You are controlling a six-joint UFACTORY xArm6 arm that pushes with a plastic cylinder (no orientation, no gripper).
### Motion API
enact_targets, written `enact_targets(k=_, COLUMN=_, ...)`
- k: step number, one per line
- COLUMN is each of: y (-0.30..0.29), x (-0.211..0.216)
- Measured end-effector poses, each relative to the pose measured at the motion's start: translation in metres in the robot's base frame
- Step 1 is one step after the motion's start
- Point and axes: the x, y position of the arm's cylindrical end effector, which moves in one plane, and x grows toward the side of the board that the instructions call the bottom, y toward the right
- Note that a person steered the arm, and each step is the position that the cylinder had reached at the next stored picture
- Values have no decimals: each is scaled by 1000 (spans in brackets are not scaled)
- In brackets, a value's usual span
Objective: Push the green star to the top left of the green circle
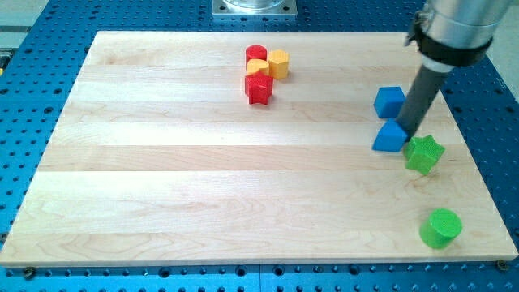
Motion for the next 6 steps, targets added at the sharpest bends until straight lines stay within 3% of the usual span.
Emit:
enact_targets(k=1, y=42, x=-17)
enact_targets(k=2, y=93, x=14)
enact_targets(k=3, y=52, x=50)
enact_targets(k=5, y=-9, x=48)
enact_targets(k=6, y=52, x=73)
